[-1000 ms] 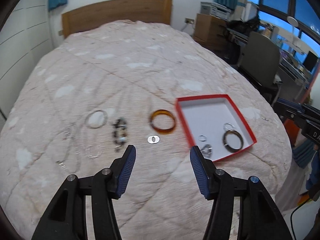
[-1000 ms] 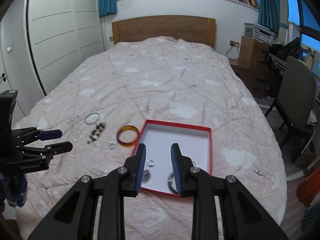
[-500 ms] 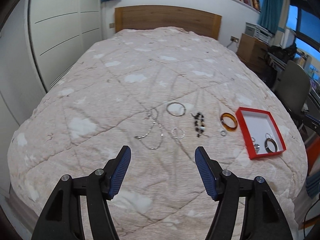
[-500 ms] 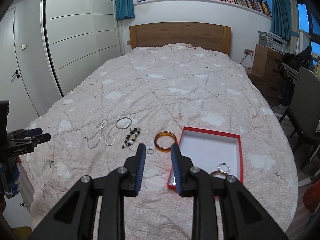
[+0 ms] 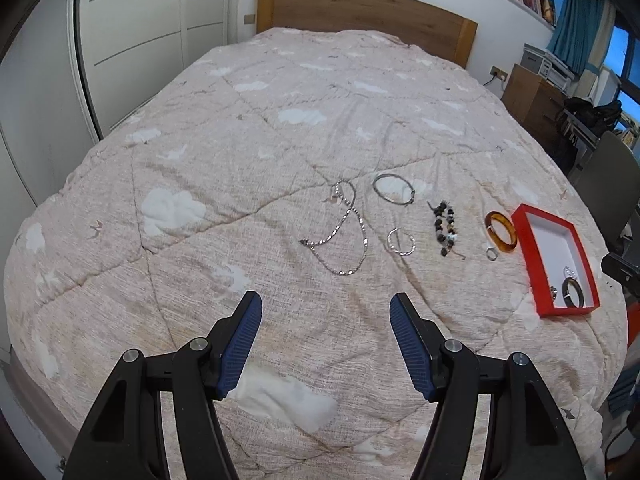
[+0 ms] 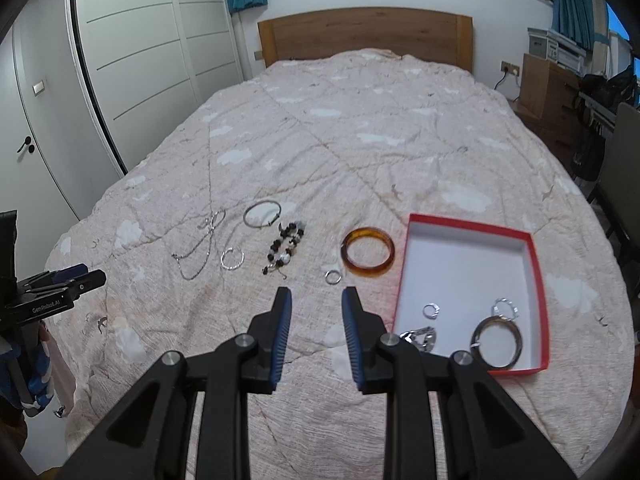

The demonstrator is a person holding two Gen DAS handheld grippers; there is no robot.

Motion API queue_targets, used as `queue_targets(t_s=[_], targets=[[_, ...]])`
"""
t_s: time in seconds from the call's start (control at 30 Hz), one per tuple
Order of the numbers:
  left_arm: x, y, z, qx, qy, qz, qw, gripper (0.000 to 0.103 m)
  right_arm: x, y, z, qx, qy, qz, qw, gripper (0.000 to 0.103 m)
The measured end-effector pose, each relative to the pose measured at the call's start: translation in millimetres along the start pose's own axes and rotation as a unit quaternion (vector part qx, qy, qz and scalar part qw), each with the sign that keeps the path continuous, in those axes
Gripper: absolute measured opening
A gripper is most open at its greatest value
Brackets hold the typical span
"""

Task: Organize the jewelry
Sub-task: 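Withdraw both tools and move them over the remaining jewelry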

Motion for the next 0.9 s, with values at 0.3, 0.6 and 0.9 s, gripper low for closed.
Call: queue_targets(t_s=[0.3,0.6,0.9], targets=[[-12.9,7.0,51.6,-0.033,0.012,-0.013,0.9993,0.066,-2.2,18.8,69.2,-0.052,0.005,0.019,0.998,0.025],[-4.2,-8.5,106.9,-0.059,0.041,-0.002,0.9974,0.070,5.5,27.7,128.3,-0.089,0.014,0.041,0.995,0.025],[31.2,-18.3,134.7,-0.071,0.097,0.008,0.9927,0.067,17.5,24.9,159.1,-0.099,0.021,0.050,0.994,0.025]])
Point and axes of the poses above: each gripper's, at about its wrist camera, not at the fingertips, and z roughly the way its jaws point, x to its right, y to its underside, the point moved 5 cm from there along z, roughly the way its jaws point, and after that the axes turned 3 degrees about x, right-handed, at the moved point
